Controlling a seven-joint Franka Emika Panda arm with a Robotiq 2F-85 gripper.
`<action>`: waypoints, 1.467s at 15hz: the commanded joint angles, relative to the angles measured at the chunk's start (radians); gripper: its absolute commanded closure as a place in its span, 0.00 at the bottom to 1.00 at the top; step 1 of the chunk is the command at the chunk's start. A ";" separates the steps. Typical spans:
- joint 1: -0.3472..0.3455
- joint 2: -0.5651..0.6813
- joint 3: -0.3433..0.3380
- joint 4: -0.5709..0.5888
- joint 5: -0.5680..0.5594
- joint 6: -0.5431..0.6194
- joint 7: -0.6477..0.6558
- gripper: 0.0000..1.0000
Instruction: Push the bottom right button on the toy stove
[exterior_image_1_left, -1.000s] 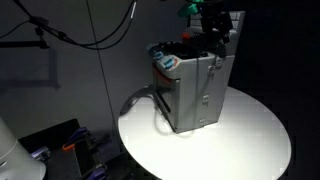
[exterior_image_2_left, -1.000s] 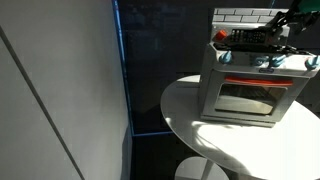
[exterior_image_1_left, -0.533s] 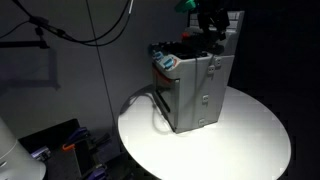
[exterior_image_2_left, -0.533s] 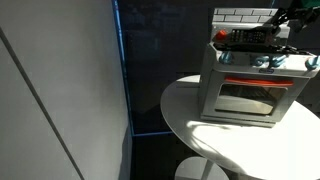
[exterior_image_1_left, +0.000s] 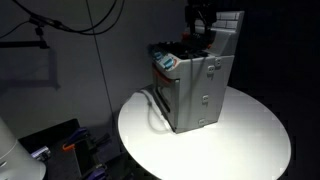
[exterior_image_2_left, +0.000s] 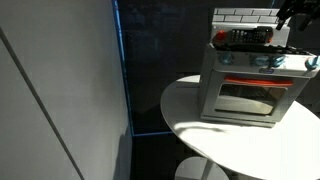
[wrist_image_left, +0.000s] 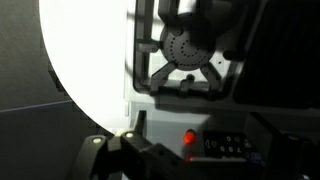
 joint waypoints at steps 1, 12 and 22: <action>-0.023 -0.064 0.017 -0.023 0.034 -0.114 -0.074 0.00; -0.016 -0.268 0.014 -0.109 0.026 -0.396 -0.136 0.00; -0.014 -0.540 0.015 -0.305 0.030 -0.440 -0.142 0.00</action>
